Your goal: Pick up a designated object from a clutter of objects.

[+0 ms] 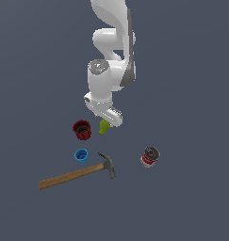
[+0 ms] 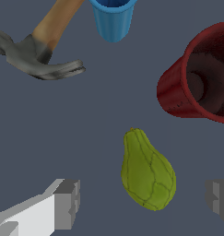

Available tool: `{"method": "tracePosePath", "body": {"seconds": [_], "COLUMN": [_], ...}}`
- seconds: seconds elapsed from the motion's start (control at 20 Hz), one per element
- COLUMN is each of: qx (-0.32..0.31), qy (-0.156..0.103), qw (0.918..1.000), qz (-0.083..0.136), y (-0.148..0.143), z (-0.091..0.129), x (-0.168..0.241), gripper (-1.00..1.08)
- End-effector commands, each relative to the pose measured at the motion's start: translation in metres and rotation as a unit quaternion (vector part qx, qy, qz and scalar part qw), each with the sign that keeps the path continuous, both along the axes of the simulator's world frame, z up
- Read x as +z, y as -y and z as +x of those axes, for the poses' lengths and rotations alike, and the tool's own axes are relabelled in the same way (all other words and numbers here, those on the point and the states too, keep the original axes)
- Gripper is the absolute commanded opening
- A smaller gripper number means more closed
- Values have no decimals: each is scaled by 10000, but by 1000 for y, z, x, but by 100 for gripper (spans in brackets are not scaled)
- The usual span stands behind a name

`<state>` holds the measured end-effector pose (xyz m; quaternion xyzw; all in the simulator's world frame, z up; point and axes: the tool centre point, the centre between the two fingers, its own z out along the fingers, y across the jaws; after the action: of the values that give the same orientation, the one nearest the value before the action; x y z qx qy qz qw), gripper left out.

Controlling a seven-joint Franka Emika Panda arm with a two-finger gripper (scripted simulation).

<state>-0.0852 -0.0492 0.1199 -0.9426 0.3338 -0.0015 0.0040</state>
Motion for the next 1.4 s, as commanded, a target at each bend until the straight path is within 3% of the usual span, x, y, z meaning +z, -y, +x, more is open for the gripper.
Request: {"method": "tracePosePath", "body": {"seconds": [0.0,0.4,1.35], "qx": [-232,-595,-607], "qy": [-8,-29,-31], "qw": [9997,9982,9981], "qz": [-11,-30,-33], "y": [4,10,10], "z": [-11,-29,-31], "x": [-11,-28,-71], "gripper": [100,100,100]}}
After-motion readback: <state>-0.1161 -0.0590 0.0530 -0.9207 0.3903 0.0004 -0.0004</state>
